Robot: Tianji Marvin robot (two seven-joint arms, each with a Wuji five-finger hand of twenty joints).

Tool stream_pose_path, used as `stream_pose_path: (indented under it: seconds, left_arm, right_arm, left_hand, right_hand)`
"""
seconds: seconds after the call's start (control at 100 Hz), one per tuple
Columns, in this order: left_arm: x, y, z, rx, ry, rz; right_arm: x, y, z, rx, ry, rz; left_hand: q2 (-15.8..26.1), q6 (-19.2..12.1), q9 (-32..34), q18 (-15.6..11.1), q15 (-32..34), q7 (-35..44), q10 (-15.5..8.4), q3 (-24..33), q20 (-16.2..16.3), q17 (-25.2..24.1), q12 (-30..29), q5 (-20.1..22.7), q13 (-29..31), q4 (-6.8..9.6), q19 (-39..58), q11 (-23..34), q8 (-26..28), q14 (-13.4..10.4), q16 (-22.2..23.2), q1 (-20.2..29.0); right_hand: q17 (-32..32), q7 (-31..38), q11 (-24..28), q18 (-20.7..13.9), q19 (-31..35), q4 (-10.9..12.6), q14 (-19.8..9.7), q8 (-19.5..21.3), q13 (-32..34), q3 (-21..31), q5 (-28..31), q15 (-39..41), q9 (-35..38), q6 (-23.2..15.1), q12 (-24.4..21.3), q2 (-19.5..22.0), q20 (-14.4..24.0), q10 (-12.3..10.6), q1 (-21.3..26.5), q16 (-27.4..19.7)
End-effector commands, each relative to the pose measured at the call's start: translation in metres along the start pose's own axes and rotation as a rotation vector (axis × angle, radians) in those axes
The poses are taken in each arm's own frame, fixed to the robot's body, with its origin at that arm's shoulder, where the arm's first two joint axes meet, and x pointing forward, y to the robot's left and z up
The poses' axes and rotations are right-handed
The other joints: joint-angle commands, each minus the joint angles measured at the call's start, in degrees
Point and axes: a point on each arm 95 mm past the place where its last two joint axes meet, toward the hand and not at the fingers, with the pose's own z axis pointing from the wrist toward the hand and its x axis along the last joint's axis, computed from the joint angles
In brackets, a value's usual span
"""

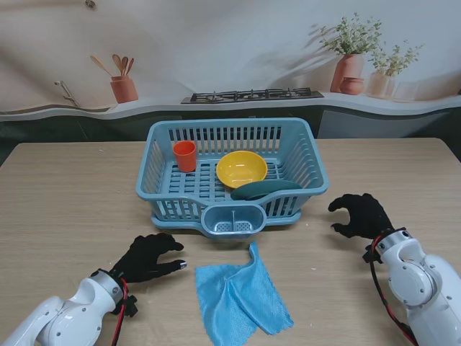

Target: Clear dishes and wipe the table

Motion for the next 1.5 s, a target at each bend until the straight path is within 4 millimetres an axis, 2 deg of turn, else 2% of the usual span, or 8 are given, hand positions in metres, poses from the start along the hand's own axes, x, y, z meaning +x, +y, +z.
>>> stream_pose_path:
  seconds: [0.0, 0.31, 0.38, 0.54, 1.03, 1.19, 1.36, 1.49]
  left_arm:
    - [0.005, -0.003, 0.005, -0.015, 0.015, 0.006]
    - [0.021, 0.007, 0.026, -0.138, 0.008, -0.025]
    - [0.025, 0.01, 0.031, -0.165, 0.004, -0.034]
    - [0.034, 0.016, 0.04, -0.217, -0.002, -0.047]
    - [0.064, 0.029, 0.062, -0.309, 0.112, -0.031]
    - [0.073, 0.035, 0.068, -0.365, 0.133, -0.023]
    - [0.078, 0.044, 0.074, -0.442, 0.129, -0.008]
    - [0.079, 0.05, 0.077, -0.495, 0.113, 0.011]
  right_arm:
    - [0.0, -0.003, -0.002, 0.022, 0.006, -0.003]
    - [-0.002, -0.003, -0.003, 0.019, 0.004, -0.01]
    - [-0.002, -0.003, -0.003, 0.019, 0.004, -0.011]
    - [-0.002, -0.003, -0.003, 0.019, 0.003, -0.014]
    - [-0.004, -0.003, -0.004, 0.022, 0.002, -0.023]
    - [-0.004, -0.003, -0.004, 0.021, 0.003, -0.022]
    - [-0.003, -0.003, -0.004, 0.026, 0.004, -0.02]
    - [-0.003, -0.004, -0.004, 0.028, 0.004, -0.02]
  left_hand:
    - [-1.4, -1.5, -2.0, -1.5, -0.9, -0.8, -2.1, 1.6, -1.4, -0.8, -1.0, -1.6, -1.8, -1.49, -2.0, 0.4, -0.4, -1.7, -0.7, -2.4]
    - [-1.7, -2.5, -3.2, -1.3, -1.7, -0.5, -3.2, 2.5, -1.1, -0.7, -1.0, -2.9, -2.2, -1.59, -4.1, 0.5, -0.1, -2.9, -0.5, -2.8]
    - [-1.9, -2.5, -3.3, -0.9, -1.7, -0.1, -3.3, 3.0, 2.4, -0.8, -1.0, -3.2, -1.9, -1.7, -2.4, 0.8, 0.1, -3.0, 0.1, -3.1]
    - [-1.9, -2.9, -3.8, -1.0, -1.9, 0.0, -3.9, 3.2, 2.9, -0.9, -1.0, -3.8, -2.4, -1.74, -2.5, 0.7, 0.2, -3.4, 0.1, -3.2]
    - [-4.2, -5.9, -9.7, -3.7, -2.6, 19.6, -7.6, 6.7, 3.4, -0.4, -0.8, -18.4, -5.2, -2.26, -10.7, 1.5, 1.8, -7.7, 0.7, -5.4]
    - [-5.2, -9.1, -9.7, -2.9, -2.8, 21.0, -9.2, 8.0, 6.4, -0.7, -4.4, -21.6, -6.5, -2.61, -13.2, -4.9, 1.9, -7.4, 1.9, -6.4]
    - [-7.1, -12.5, -9.6, -0.6, -2.1, 22.4, -8.8, 9.7, 9.7, -0.6, -4.9, -20.0, -5.2, -2.6, -10.7, -5.7, 2.9, -6.2, 2.8, -5.6]
    - [-9.3, -14.6, -9.6, 0.5, 1.7, 24.0, -7.5, 14.2, 10.4, -0.6, -3.1, -17.8, -3.6, -2.75, -4.2, -2.3, 4.6, -5.1, 5.2, -3.4]
  right_hand:
    - [-0.6, -0.4, -0.7, 0.6, 0.0, 1.6, 0.7, -0.3, -1.3, -0.1, -0.1, -0.4, -0.8, 1.1, -1.0, -0.6, -0.3, 0.6, 1.4, -0.5]
    - [-0.7, -0.6, -0.7, 0.7, 0.1, 1.7, 0.7, -0.2, -1.4, -0.2, 0.0, -0.4, -0.8, 1.0, -1.1, -0.6, -0.3, 0.7, 1.5, -0.5]
    - [-0.7, -0.6, -0.8, 0.7, 0.2, 1.7, 0.7, -0.2, -1.4, -0.1, 0.0, -0.4, -0.8, 1.1, -1.1, -0.7, -0.3, 0.6, 1.6, -0.5]
    - [-0.8, -0.7, -0.7, 0.8, 0.1, 1.7, 0.8, -0.1, -1.5, 0.0, 0.1, -0.4, -0.8, 1.1, -1.1, -0.7, -0.3, 0.6, 1.6, -0.4]
    - [-0.8, -0.7, -0.7, 0.7, 0.1, 1.8, 0.7, 0.1, -1.5, -0.1, 0.2, -0.3, -0.8, 1.1, -1.1, -0.5, -0.2, 0.5, 1.7, -0.4]
    - [-0.9, -0.6, -0.7, 0.7, 0.1, 1.8, 0.8, 0.2, -1.4, -0.2, 0.3, -0.3, -0.7, 1.0, -1.1, -0.2, -0.2, 0.6, 1.8, -0.4]
    - [-0.9, -0.5, -0.7, 0.8, 0.1, 1.9, 0.8, 0.3, -1.5, -0.2, 0.5, -0.3, -0.6, 0.9, -1.1, -0.1, -0.2, 0.6, 1.9, -0.4]
    - [-1.0, -0.4, -0.7, 0.7, 0.1, 1.9, 0.8, 0.4, -1.4, -0.2, 0.7, -0.2, -0.5, 0.8, -1.1, 0.2, -0.1, 0.6, 1.9, -0.4]
